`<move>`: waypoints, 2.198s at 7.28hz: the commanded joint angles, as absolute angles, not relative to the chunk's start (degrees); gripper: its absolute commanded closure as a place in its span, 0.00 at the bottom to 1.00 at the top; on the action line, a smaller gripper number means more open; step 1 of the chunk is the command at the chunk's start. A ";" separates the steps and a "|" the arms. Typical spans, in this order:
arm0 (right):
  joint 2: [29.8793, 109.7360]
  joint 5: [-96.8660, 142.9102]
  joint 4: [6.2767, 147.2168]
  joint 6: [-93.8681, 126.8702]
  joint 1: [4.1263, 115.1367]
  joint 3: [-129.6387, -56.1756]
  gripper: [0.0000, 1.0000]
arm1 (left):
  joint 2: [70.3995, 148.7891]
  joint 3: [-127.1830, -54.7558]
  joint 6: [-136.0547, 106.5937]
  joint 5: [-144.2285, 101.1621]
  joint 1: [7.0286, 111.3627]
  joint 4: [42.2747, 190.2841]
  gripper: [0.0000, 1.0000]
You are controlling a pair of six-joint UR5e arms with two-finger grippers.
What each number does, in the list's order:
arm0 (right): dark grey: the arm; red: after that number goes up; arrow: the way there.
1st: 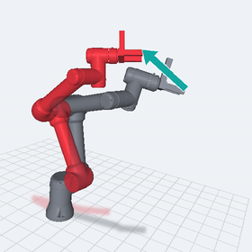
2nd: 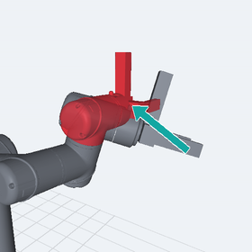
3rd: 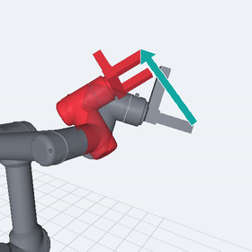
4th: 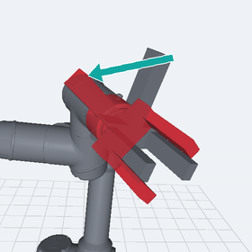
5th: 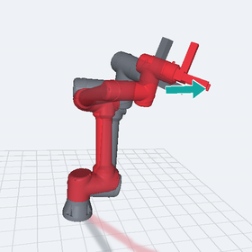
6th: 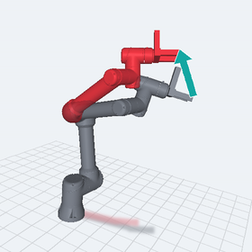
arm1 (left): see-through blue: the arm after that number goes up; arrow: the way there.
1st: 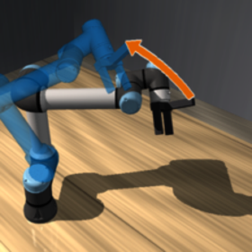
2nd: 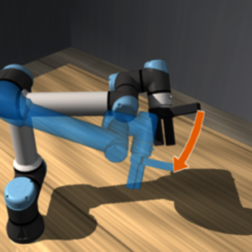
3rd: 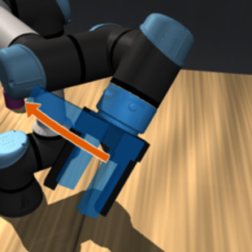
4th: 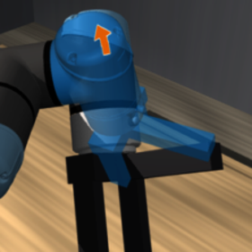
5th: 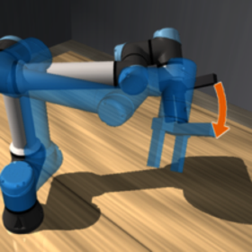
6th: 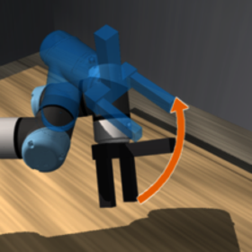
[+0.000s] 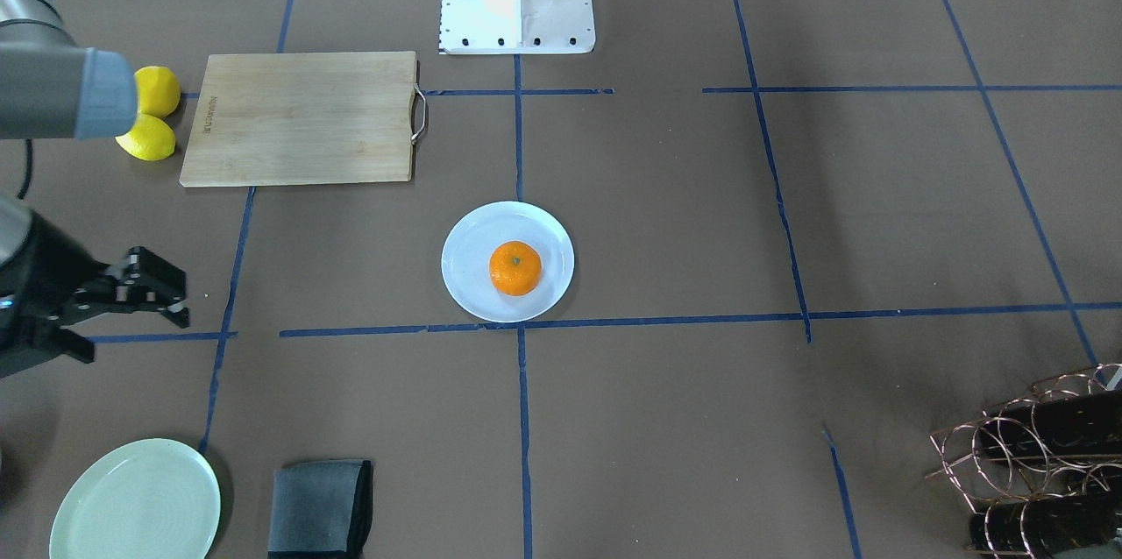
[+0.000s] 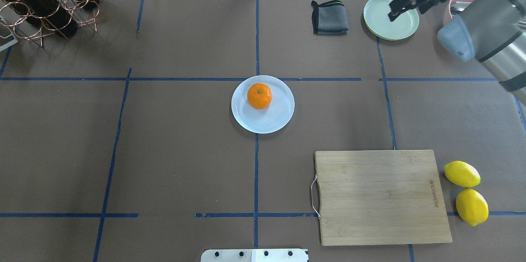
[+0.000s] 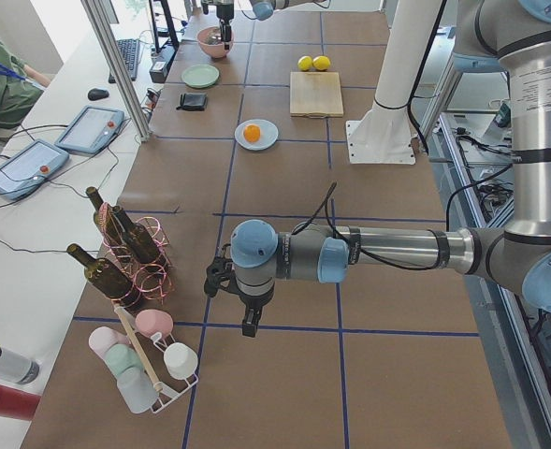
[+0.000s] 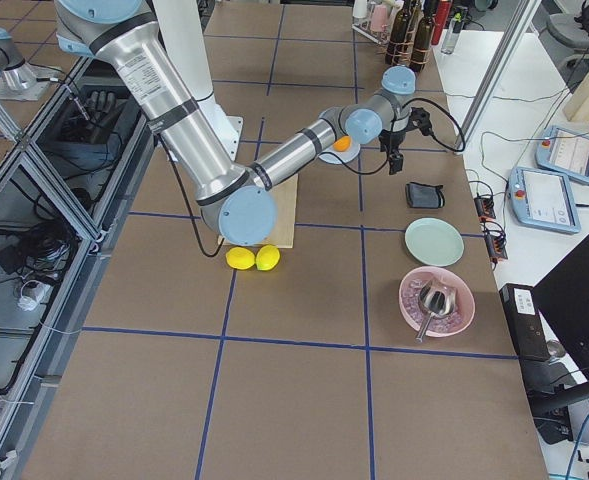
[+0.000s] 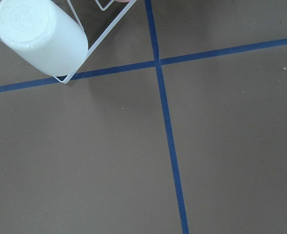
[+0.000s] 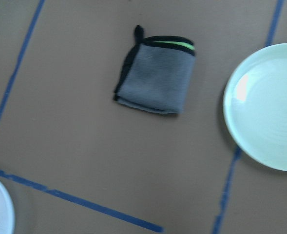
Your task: Pick orange to plate
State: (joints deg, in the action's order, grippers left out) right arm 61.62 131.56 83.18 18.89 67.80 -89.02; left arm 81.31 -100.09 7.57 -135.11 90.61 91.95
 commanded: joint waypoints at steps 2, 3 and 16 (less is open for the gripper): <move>70.46 133.07 91.12 -8.02 79.86 -89.30 0.00 | 81.30 -100.20 7.82 -135.53 90.62 92.02 0.00; 73.45 132.98 91.49 -10.87 83.11 -88.86 0.00 | 81.30 -100.20 7.91 -135.61 90.62 92.11 0.00; 93.42 132.19 92.02 -10.81 90.70 -90.52 0.00 | 81.12 -101.34 8.09 -135.18 90.79 92.20 0.00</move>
State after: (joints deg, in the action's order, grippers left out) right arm 92.68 132.03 92.04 -10.79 90.70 -90.06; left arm 81.14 -101.41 8.09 -135.33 90.76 92.21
